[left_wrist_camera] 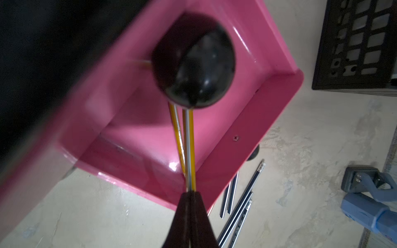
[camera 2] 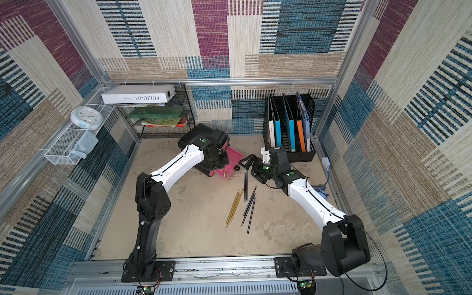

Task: Please place the pencils in the drawer according to their color
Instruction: Place the pencil in the drawer, then adjust the pencil in the drawer.

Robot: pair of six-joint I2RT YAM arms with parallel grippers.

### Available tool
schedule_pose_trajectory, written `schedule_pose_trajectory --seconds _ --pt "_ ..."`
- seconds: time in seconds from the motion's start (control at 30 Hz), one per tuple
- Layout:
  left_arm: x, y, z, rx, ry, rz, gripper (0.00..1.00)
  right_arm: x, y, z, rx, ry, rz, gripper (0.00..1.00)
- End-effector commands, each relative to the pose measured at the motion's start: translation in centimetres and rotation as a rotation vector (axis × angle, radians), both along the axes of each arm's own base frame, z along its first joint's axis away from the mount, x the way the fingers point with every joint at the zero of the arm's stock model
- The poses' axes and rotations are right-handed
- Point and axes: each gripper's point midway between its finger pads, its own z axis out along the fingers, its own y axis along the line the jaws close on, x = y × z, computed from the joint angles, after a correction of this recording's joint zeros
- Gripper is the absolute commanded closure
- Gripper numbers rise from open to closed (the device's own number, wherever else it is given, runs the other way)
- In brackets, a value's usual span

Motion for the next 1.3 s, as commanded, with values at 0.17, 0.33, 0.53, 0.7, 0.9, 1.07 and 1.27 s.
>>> schedule_pose_trajectory --seconds 0.17,0.33,0.53,0.7,0.9,1.07,1.27 --pt "1.8 0.5 -0.6 0.063 -0.041 -0.023 1.00 0.3 0.2 0.1 0.007 -0.009 0.002 0.01" --pt "2.4 -0.2 -0.7 0.047 -0.047 -0.041 1.00 0.1 0.1 -0.3 0.000 -0.003 0.008 0.01" --pt "1.8 -0.3 -0.3 0.044 -0.046 -0.071 0.75 -0.1 0.1 -0.4 -0.003 -0.005 0.011 0.01" --pt "1.0 -0.3 -0.6 0.067 -0.042 -0.092 0.64 0.0 0.1 -0.5 -0.001 -0.004 0.013 0.01" --pt "0.3 -0.4 -1.5 0.102 -0.030 -0.105 0.64 -0.1 0.1 -0.6 -0.002 -0.003 0.012 0.01" --pt "0.1 -0.2 -2.7 0.128 -0.013 -0.104 0.67 -0.1 0.0 -0.7 -0.002 -0.003 0.013 0.01" --pt "0.2 -0.1 -3.4 0.143 -0.005 -0.100 0.75 0.0 0.1 -0.7 -0.001 -0.002 0.013 0.01"
